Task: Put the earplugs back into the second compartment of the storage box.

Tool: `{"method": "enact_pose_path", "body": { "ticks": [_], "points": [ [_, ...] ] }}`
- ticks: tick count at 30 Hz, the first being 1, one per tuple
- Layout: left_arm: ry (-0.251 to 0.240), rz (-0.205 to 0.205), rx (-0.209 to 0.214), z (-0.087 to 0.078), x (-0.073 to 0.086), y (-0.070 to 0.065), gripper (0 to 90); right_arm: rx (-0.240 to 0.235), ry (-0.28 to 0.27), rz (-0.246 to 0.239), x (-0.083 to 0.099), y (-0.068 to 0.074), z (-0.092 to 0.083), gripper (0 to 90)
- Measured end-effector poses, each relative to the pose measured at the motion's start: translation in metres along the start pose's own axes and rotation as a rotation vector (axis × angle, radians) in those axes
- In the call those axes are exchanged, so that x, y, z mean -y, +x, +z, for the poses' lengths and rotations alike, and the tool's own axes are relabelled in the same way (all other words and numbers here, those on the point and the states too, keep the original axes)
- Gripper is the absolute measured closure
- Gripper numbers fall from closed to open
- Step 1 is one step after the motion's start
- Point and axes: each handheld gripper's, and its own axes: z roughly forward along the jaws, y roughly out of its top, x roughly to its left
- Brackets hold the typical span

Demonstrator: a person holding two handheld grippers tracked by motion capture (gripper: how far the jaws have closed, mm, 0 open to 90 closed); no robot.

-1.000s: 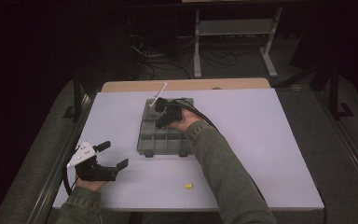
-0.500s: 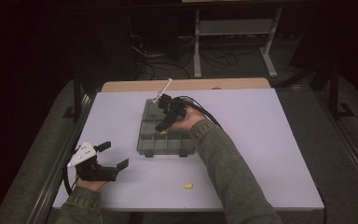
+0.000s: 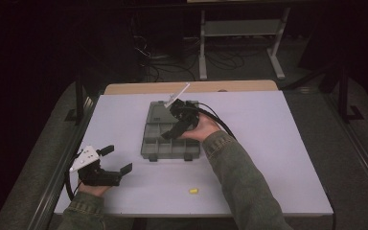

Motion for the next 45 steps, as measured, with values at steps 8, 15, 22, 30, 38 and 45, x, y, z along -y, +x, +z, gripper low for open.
{"method": "enact_pose_path", "body": {
  "ticks": [8, 15, 22, 30, 38, 45],
  "points": [
    [-0.005, -0.008, -0.005, 0.000, 0.000, 0.000, 0.0, -0.014, -0.006, -0.022, 0.015, 0.019, -0.007, 0.0],
    [-0.001, -0.003, -0.006, 0.000, 0.000, 0.000, 0.0, -0.022, -0.002, -0.051, 0.026, 0.033, -0.012, 0.0],
    [-0.002, -0.003, -0.008, 0.000, 0.000, 0.000, 0.0, -0.043, -0.006, -0.071, 0.036, 0.047, -0.014, 0.0],
    [-0.001, -0.003, -0.009, 0.000, 0.000, 0.000, 0.0, -0.062, 0.000, -0.097, 0.046, 0.062, -0.012, 0.0],
    [-0.001, -0.002, -0.012, 0.000, 0.000, 0.000, 0.0, -0.074, 0.013, -0.119, 0.059, 0.074, -0.012, 0.0],
    [0.002, -0.002, -0.008, 0.000, 0.000, 0.000, 0.0, -0.093, 0.023, -0.115, 0.073, 0.079, -0.013, 0.0]
  ]
}}
